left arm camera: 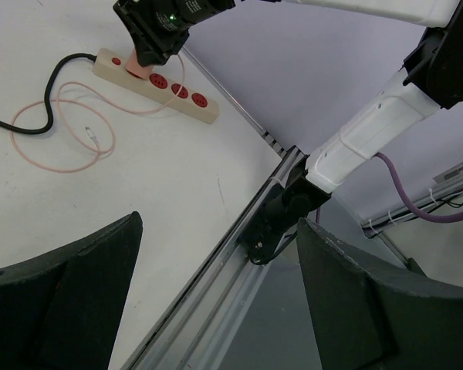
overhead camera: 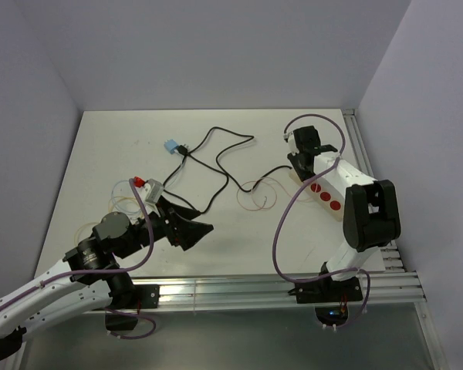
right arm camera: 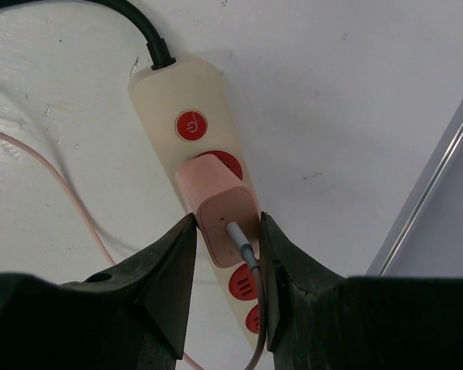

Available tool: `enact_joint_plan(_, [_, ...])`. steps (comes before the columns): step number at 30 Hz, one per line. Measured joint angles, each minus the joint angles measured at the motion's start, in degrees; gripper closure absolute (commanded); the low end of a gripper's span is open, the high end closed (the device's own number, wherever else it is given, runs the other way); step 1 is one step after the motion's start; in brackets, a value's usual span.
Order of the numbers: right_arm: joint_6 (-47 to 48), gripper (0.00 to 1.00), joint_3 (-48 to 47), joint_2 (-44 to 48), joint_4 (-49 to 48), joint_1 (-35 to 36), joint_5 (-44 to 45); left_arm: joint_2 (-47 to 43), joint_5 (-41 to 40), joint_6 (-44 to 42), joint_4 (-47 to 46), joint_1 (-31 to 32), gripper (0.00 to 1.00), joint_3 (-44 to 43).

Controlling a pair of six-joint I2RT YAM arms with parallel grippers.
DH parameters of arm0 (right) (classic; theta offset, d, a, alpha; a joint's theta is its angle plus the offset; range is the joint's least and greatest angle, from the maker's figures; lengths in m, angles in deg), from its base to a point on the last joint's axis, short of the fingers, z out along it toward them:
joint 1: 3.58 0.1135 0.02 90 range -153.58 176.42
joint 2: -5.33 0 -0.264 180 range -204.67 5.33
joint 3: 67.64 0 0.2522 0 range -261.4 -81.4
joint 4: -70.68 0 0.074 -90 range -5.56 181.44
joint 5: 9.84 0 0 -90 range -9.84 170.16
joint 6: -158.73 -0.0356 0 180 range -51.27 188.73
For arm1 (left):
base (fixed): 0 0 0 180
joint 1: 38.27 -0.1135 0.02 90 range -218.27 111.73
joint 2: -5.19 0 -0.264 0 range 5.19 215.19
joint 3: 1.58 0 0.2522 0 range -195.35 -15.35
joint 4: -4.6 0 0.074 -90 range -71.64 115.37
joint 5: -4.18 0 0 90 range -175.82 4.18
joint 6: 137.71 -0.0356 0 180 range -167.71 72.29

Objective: Insert the plug

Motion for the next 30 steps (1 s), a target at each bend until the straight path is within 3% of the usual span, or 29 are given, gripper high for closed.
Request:
enact_joint_plan(10, [-0.7, 1.00, -0.6, -2.0, -0.1, 2.4, 5.1, 0.4, 0.0, 0.4, 0.0, 0.0, 0.13, 0.0])
enact_joint_plan(16, [-1.3, 1.00, 5.0, -0.3, -6.0, 5.1, 10.8, 1.2, 0.5, 0.9, -1.1, 0.0, 0.13, 0.1])
enact_joint_plan(30, [-0.9, 0.99, 7.2, 0.7, -9.4, 5.9, 12.7, 3.1, 0.9, 2.3, -1.6, -0.1, 0.13, 0.1])
